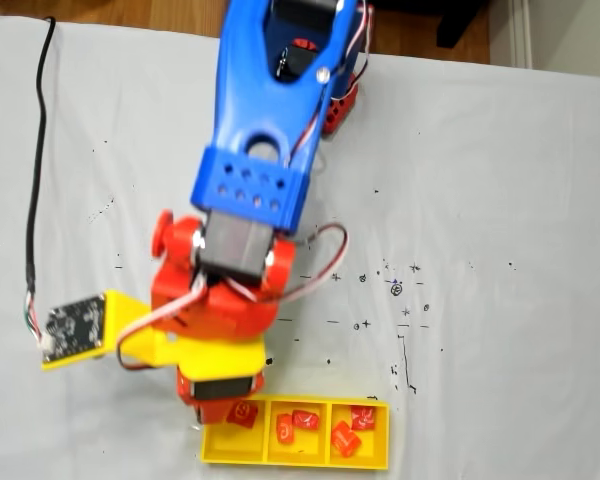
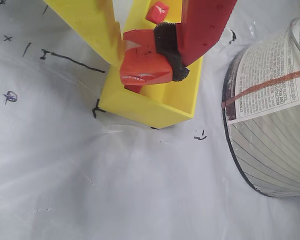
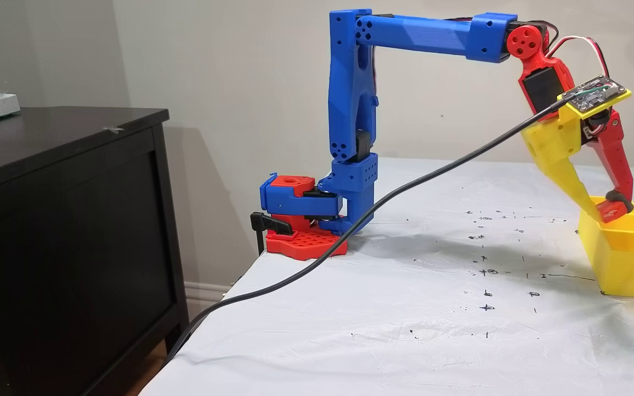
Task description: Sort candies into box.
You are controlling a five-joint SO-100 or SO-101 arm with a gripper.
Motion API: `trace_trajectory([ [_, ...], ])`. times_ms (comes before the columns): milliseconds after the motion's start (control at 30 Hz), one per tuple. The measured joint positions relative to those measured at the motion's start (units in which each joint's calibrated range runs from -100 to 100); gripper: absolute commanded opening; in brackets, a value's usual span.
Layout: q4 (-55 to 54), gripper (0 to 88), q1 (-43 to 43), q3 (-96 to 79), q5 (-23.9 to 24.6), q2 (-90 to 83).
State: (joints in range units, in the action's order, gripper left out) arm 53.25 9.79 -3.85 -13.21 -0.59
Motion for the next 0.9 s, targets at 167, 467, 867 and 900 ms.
trace_trajectory([
  [167, -0.3, 0.2, -0.9, 4.5, 2.0, 5.6],
  [467, -0.3, 0.2, -1.4, 5.9, 2.2, 7.4],
  [867, 1.8, 0.6, -2.1, 8.5, 2.7, 11.3],
  [900, 2.0, 0.6, -2.1, 8.6, 2.8, 11.3],
])
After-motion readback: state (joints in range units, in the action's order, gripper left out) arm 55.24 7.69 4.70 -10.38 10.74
